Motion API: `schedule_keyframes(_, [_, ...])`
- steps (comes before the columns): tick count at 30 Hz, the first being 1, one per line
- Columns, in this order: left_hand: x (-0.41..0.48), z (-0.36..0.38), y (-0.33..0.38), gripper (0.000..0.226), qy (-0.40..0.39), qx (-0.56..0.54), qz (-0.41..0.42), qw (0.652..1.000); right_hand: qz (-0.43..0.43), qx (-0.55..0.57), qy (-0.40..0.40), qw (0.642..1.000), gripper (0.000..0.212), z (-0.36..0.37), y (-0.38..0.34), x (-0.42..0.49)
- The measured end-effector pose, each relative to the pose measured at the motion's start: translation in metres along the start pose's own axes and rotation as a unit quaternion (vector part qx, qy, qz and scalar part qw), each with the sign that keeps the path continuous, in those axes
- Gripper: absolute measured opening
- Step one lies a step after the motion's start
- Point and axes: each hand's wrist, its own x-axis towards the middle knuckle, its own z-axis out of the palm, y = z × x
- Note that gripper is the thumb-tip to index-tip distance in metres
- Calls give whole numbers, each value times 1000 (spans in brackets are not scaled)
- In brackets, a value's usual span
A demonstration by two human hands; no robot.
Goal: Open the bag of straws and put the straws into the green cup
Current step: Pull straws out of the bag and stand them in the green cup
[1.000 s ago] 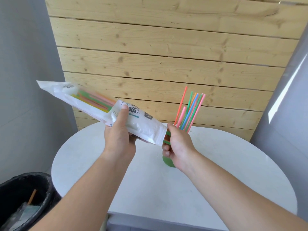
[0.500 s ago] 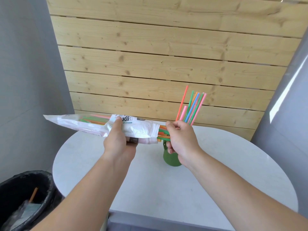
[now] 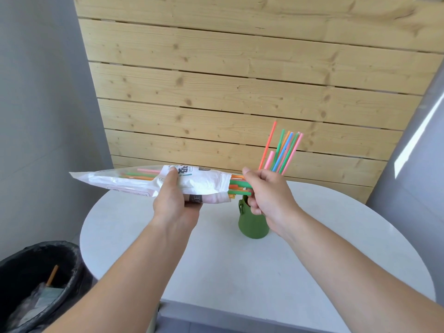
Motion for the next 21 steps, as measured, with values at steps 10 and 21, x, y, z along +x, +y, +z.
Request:
schedule_keyframes(10, [1,0,14,26,14,-44,-5,999,-30,58,14,998,25,-27,-20,8])
schedule_keyframes(21, [8,-3,20,33,21,-62,-4,998,-90,-57,32,994,20,-89,-57,12])
